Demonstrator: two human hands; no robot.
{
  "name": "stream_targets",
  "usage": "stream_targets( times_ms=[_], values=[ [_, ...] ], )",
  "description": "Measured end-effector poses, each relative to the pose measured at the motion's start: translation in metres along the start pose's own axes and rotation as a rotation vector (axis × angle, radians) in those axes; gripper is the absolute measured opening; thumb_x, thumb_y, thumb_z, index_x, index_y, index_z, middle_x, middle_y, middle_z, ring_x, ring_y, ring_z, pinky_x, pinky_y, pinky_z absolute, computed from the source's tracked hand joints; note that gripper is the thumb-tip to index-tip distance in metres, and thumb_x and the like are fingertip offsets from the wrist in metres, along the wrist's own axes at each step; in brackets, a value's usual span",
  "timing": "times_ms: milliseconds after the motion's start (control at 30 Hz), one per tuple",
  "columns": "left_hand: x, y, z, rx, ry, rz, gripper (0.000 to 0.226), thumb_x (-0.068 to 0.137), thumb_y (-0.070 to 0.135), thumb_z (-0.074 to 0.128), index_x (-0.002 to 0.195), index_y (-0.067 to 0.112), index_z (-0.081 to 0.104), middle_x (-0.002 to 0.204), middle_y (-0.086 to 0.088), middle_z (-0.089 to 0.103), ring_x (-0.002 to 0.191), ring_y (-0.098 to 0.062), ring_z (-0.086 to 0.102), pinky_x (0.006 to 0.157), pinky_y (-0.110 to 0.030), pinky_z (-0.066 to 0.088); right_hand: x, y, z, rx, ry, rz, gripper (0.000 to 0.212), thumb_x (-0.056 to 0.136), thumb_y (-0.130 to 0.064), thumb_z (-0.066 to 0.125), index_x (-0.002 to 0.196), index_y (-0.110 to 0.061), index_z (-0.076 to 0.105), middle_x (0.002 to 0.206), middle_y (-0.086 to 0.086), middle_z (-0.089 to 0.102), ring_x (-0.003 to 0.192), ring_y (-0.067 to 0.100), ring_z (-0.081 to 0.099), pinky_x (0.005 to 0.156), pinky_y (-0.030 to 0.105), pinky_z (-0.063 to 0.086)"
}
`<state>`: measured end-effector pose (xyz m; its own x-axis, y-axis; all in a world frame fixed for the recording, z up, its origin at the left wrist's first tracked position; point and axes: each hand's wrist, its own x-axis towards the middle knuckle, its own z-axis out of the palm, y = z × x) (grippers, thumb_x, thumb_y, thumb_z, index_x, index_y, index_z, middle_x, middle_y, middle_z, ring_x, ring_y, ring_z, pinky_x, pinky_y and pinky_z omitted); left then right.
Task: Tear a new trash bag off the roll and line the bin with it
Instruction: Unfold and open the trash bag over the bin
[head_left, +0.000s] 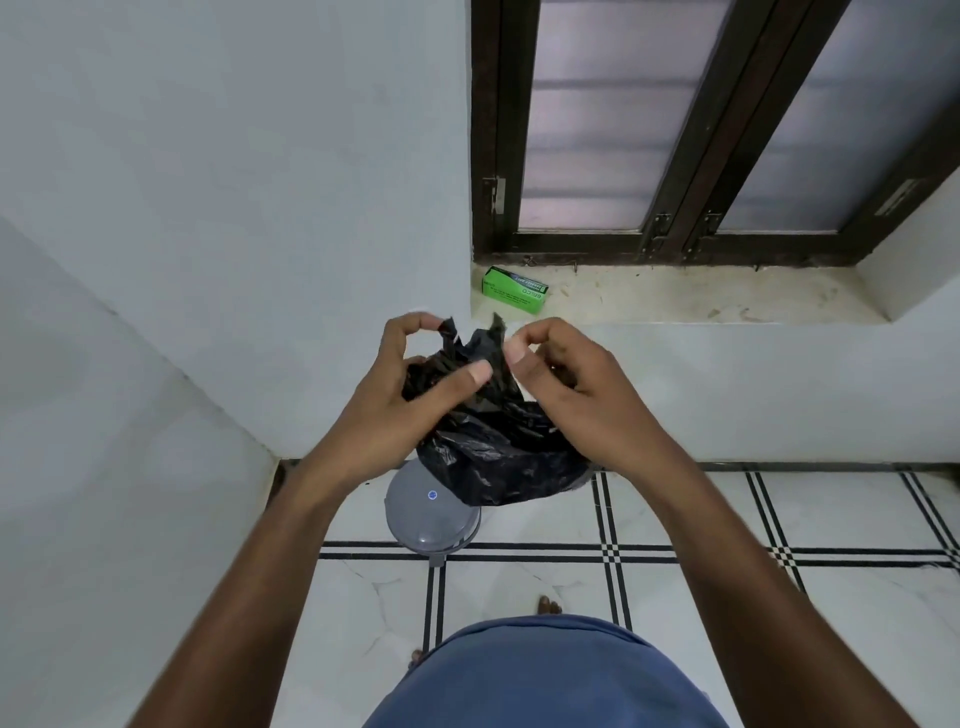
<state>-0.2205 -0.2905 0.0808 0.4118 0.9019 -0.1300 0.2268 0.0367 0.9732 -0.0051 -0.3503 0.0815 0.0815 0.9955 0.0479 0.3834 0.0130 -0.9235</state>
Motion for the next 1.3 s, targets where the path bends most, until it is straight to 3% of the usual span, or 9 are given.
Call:
stream_targets(
  times_ms=[167, 300, 467, 600, 733, 933, 1033, 1167, 1300],
  values=[
    [0.004, -0.008, -0.001, 0.176, 0.21, 0.217, 0.012, 0.104, 0.034, 0.071, 0.109, 0.025, 0.075, 0.096, 0.004, 0.079, 0.089, -0.011, 0.076, 0.075, -0.023, 0.057, -0.005, 0.011, 0.003, -0.068, -0.029, 0.02, 0.023, 0.093, -0.053, 0.086, 0.105, -0.035, 0.081, 0.077, -0.006, 0.071, 0.072, 0.018, 0.071, 0.076, 0.042, 0.06],
    [0.005, -0.015, 0.006, 0.16, 0.33, 0.187, 0.038, 0.104, 0.044, 0.07, 0.08, 0.014, 0.076, 0.072, -0.003, 0.073, 0.068, -0.016, 0.065, 0.067, -0.031, 0.05, -0.004, 0.013, 0.008, 0.016, 0.104, -0.023, 0.014, 0.104, -0.037, 0.078, 0.097, -0.027, 0.085, 0.087, -0.004, 0.083, 0.085, 0.019, 0.08, 0.084, 0.049, 0.064],
    [0.018, -0.027, -0.01, -0.05, 0.727, 0.062, 0.05, 0.105, 0.052, 0.059, 0.065, 0.022, 0.057, 0.061, 0.014, 0.053, 0.065, -0.015, 0.048, 0.069, -0.036, 0.044, -0.004, 0.01, 0.003, 0.101, 0.345, -0.003, 0.014, 0.108, -0.038, 0.072, 0.104, -0.026, 0.076, 0.068, -0.007, 0.072, 0.061, 0.004, 0.066, 0.06, 0.027, 0.051],
    [0.017, -0.02, -0.018, -0.263, 0.371, -0.059, 0.032, 0.097, 0.043, 0.077, 0.113, 0.016, 0.073, 0.105, 0.001, 0.083, 0.095, -0.017, 0.08, 0.076, -0.034, 0.064, 0.003, 0.014, -0.008, 0.111, 0.222, 0.072, 0.031, 0.095, -0.056, 0.081, 0.106, -0.027, 0.077, 0.084, -0.02, 0.076, 0.077, -0.002, 0.07, 0.073, 0.015, 0.053],
    [0.016, -0.026, -0.035, -0.225, 0.014, -0.143, 0.062, 0.085, 0.007, 0.088, 0.14, 0.014, 0.062, 0.129, -0.007, 0.079, 0.115, -0.024, 0.078, 0.094, -0.043, 0.065, 0.015, 0.035, -0.015, 0.125, 0.253, 0.208, 0.033, 0.093, -0.05, 0.087, 0.092, -0.019, 0.077, 0.08, -0.01, 0.076, 0.076, 0.01, 0.071, 0.074, 0.028, 0.057],
    [0.036, -0.058, -0.068, 0.503, -0.006, -0.451, 0.024, 0.084, 0.012, 0.084, 0.104, -0.001, 0.077, 0.096, -0.022, 0.083, 0.084, -0.033, 0.083, 0.086, -0.051, 0.068, 0.027, 0.074, -0.026, -0.364, 0.112, 0.344, 0.043, 0.098, -0.046, 0.08, 0.081, -0.011, 0.062, 0.075, 0.008, 0.071, 0.071, 0.033, 0.075, 0.067, 0.042, 0.062],
    [0.041, -0.056, -0.067, 0.537, 0.261, -0.376, 0.023, 0.082, 0.007, 0.074, 0.105, 0.007, 0.071, 0.09, -0.013, 0.082, 0.075, -0.028, 0.083, 0.082, -0.049, 0.069, 0.029, 0.068, -0.02, -0.567, 0.086, 0.382, 0.039, 0.098, -0.052, 0.075, 0.109, -0.016, 0.065, 0.11, 0.013, 0.077, 0.097, 0.034, 0.076, 0.087, 0.048, 0.064],
    [0.04, -0.032, -0.044, 0.277, -0.001, -0.159, 0.049, 0.093, -0.009, 0.065, 0.134, 0.018, 0.062, 0.112, -0.007, 0.079, 0.097, -0.031, 0.079, 0.094, -0.048, 0.063, 0.027, 0.034, -0.001, -0.72, -0.115, 0.111, 0.134, 0.081, -0.072, 0.086, 0.176, -0.023, 0.006, 0.184, 0.009, 0.012, 0.17, 0.033, 0.012, 0.136, 0.054, 0.018],
    [0.044, -0.015, -0.018, 0.361, -0.166, -0.004, 0.053, 0.09, -0.008, 0.068, 0.133, 0.022, 0.059, 0.106, -0.004, 0.08, 0.098, -0.032, 0.076, 0.085, -0.044, 0.063, 0.038, 0.009, 0.024, -0.478, -0.194, -0.142, 0.09, 0.094, -0.042, 0.083, 0.17, -0.041, 0.035, 0.156, 0.001, 0.064, 0.139, 0.024, 0.06, 0.119, 0.046, 0.049]
  ],
)
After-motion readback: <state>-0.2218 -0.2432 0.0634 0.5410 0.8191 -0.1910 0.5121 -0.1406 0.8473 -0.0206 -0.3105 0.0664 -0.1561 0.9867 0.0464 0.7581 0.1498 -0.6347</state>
